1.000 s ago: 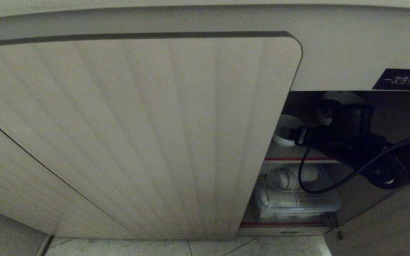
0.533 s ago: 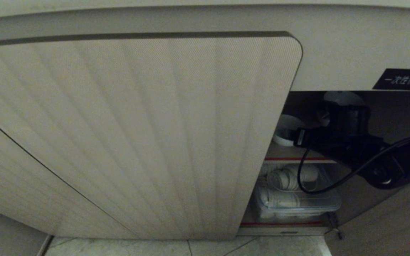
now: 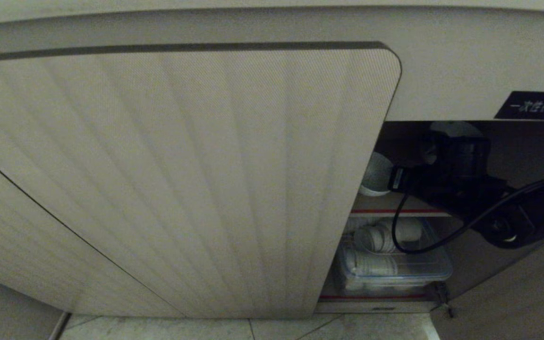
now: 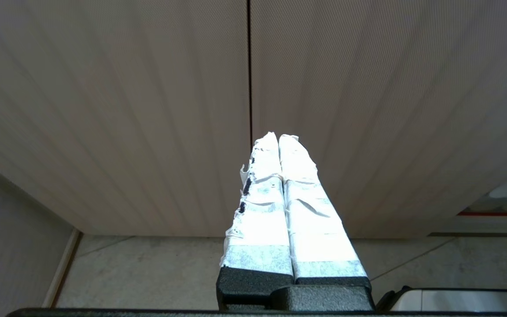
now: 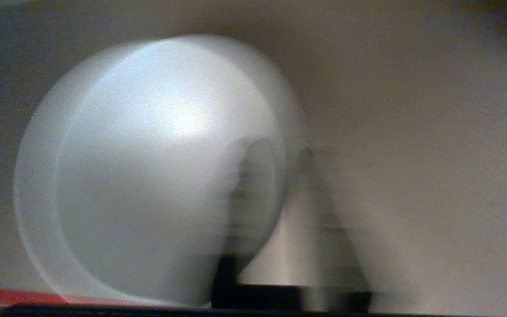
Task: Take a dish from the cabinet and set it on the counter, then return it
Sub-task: Take the bowl from the cabinet
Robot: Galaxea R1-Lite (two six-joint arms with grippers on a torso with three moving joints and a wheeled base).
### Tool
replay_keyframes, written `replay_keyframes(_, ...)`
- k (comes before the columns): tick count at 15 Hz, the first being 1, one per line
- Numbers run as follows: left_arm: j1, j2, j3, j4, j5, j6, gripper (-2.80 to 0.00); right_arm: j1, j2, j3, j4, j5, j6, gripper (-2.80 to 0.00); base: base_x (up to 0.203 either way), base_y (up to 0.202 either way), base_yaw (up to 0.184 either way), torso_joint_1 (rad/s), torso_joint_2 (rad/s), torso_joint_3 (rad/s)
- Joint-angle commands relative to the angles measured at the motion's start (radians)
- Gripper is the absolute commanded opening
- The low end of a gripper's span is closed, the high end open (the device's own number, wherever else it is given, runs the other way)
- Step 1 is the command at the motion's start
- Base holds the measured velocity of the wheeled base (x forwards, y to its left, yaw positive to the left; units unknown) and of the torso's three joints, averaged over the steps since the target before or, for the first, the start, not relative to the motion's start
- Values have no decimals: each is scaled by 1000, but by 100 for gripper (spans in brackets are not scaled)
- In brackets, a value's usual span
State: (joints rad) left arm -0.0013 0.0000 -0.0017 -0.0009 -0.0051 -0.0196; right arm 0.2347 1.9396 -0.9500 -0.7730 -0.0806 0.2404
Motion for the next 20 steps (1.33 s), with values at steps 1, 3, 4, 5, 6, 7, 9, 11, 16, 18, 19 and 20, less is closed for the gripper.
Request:
replay_keyframes(1,0,0,0,-1,1,0,-280,0,1,-1,-5,-1,2,-280,0,0,0,0,0,0)
replay_keyframes(3,0,0,0,-1,0,0,-280,0,0,-1,-5,-1,2,-280,0,0,0,0,0,0)
replay_keyframes(4,1,0,0,-1,1,0,-280,0,-1,-1,-5,-1,0,-280,0,0,0,0,0,0)
replay_keyframes(5,1,0,0,-1,1,0,-280,0,-1,-1,-5,-1,0,-280,0,0,0,0,0,0)
replay_keyframes(6,1,0,0,-1,1,0,-280,0,0,-1,-5,-1,1,-280,0,0,0,0,0,0)
replay_keyframes(7,1,0,0,-1,1,0,-280,0,-1,-1,-5,-1,1,-280,0,0,0,0,0,0)
replay_keyframes(9,0,0,0,-1,0,0,-280,0,-4,-1,-3,-1,0,-280,0,0,0,0,0,0)
replay_keyframes(11,0,0,0,-1,1,0,-280,0,-10,4,1,-1,0,-280,0,0,0,0,0,0)
replay_keyframes(16,0,0,0,-1,0,0,-280,3,-35,38,7,-1,-4,-280,0,0,0,0,0,0)
replay_keyframes(18,0,0,0,-1,0,0,-280,4,-49,60,9,0,-3,-280,0,0,0,0,0,0)
replay_keyframes(19,1,0,0,-1,1,0,-280,6,-57,70,14,1,-1,-280,0,0,0,0,0,0)
replay_keyframes(20,0,0,0,-1,1,0,-280,6,-66,77,21,1,-1,-280,0,0,0,0,0,0)
